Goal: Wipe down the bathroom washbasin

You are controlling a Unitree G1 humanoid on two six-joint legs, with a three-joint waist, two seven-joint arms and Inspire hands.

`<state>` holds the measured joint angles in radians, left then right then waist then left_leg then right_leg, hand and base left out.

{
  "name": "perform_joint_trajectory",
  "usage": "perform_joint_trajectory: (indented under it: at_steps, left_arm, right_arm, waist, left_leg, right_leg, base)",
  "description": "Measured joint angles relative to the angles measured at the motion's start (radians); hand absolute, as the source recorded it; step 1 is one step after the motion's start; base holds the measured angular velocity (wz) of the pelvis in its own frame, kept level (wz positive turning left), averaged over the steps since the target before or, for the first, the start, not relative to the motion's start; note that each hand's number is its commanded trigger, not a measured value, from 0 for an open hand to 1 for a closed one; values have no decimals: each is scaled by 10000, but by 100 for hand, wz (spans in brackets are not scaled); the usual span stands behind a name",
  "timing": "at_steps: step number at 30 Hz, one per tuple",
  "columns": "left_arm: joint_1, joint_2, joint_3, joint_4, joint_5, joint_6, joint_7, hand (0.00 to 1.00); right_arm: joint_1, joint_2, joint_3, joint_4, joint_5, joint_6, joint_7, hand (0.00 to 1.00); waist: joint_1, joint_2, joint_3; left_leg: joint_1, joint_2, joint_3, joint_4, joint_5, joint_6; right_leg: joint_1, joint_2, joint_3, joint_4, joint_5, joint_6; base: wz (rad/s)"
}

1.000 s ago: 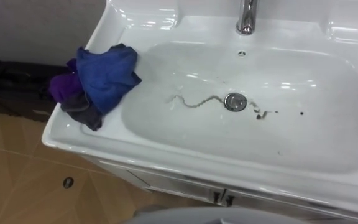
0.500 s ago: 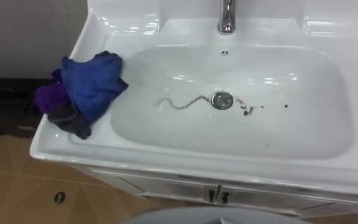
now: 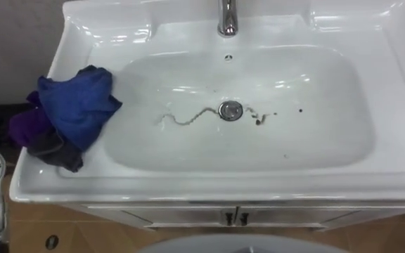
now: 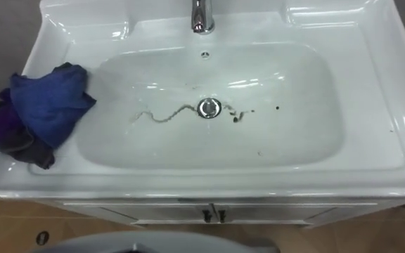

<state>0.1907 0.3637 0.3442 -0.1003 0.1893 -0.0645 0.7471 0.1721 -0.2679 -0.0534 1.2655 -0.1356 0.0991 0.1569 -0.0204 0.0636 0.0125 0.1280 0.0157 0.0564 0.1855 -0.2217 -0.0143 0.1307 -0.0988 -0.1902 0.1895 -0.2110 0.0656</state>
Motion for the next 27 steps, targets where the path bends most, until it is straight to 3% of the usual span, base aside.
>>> perform_joint_trajectory:
  at_steps: [6,10,16,18,27]
  left_arm:
    - [-3,-138,-974,22,12,13,-644,0]
    - [-14,-427,-1645,38,406,15,-1057,0]
    - [-27,-607,-2676,46,513,15,-1718,0]
    - [-28,-680,-2755,46,539,14,-1909,0]
    - [-28,-782,-2933,42,552,13,-2387,0]
  right_arm:
    - [-154,57,3,221,-5,118,62,0]
    - [-190,177,11,188,-1,112,99,0]
    - [-344,220,321,227,30,108,113,0]
    - [-380,219,321,227,-19,107,153,0]
    - [-388,222,344,262,-4,116,424,0]
  waist:
    - [-290,-50,1]
    - [-420,-104,-16]
    - [-616,-124,-20]
    - [-666,-189,-1]
    - [-822,-294,-67]
  left_leg:
    - [196,29,191,-5,0,0]
    - [201,59,246,-7,-1,-1]
    - [182,126,382,-45,-3,-5]
    - [155,135,415,-48,-5,-7]
    - [181,132,509,-108,-6,-10]
  right_leg:
    - [126,22,158,4,4,-6]
    - [90,52,227,35,20,-31]
    - [-89,132,417,164,46,-74]
    - [-94,153,508,164,49,-77]
    - [-92,175,678,153,49,-77]
  base:
    - [-8]
    - [-4]
    - [-6]
    - [-9]
    - [-2]
